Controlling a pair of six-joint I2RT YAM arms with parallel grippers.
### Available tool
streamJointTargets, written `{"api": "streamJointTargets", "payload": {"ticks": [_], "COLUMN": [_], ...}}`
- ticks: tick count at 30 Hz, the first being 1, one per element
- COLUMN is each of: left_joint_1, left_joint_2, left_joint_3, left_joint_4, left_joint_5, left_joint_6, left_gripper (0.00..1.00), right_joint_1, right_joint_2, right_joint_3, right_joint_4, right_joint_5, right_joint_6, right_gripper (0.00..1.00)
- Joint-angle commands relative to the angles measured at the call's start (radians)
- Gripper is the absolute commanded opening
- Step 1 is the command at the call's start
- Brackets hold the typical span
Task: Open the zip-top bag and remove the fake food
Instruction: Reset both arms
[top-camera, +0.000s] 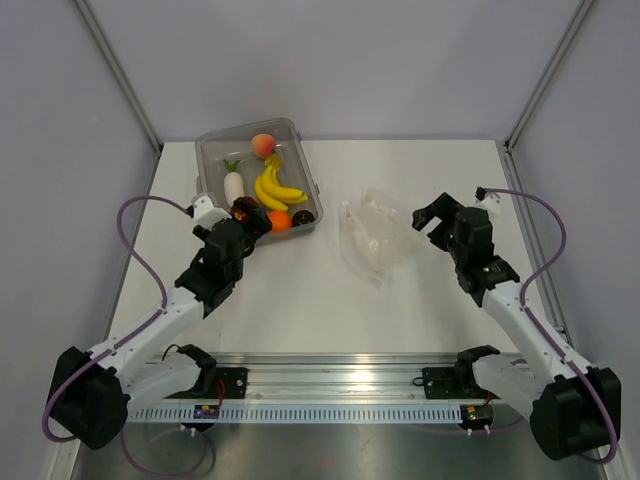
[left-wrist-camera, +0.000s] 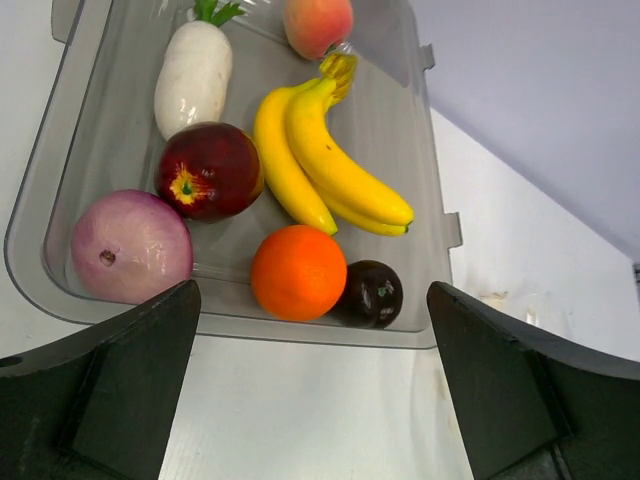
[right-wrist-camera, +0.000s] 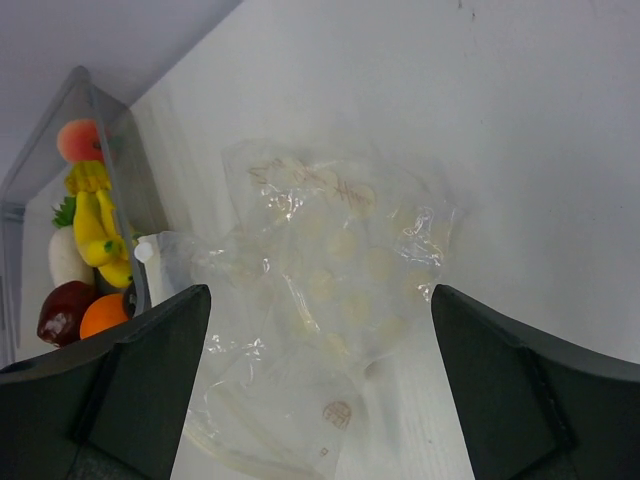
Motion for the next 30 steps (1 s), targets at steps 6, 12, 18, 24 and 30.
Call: {"api": "streamJointTargets", "payload": {"ticks": [6, 12, 18, 24, 30], "left_joint_1": [-0.003, -0.003, -0.003, -0.003, -0.003], "left_joint_2": [-0.229, -0.301, -0.324, -0.313, -0.310], "left_joint_3": [-0.261, -0.367, -0.423, -0.407, -0.400], "left_joint_4": [0.429, 0.656, 0.743, 0.720, 0.704], "left_joint_5": [0.073, 0.189, 0.220, 0.216, 0.211], "left_joint_6": [0.110, 0.202, 0.222, 0.216, 0.211], "left_gripper": [0.99, 0.99, 0.99, 0.99, 0.99], "right_joint_1": [-0.002, -0.002, -0.002, -0.002, -0.002], "right_joint_2": [-0.266, -0.430, -0.573, -0.567, -0.541], "right_joint_3": [-0.167, -0.255, -0.323, -0.311, -0.291], "right_joint_4": [0.259, 0.287, 0.325, 0.294, 0.268], "right_joint_5": [0.015, 0.108, 0.153, 0.179, 0.196], "right_joint_6": [-0.039, -0.012, -0.012, 0.004, 0.010], "right_gripper": [0.99, 0.99, 0.99, 0.99, 0.99]}}
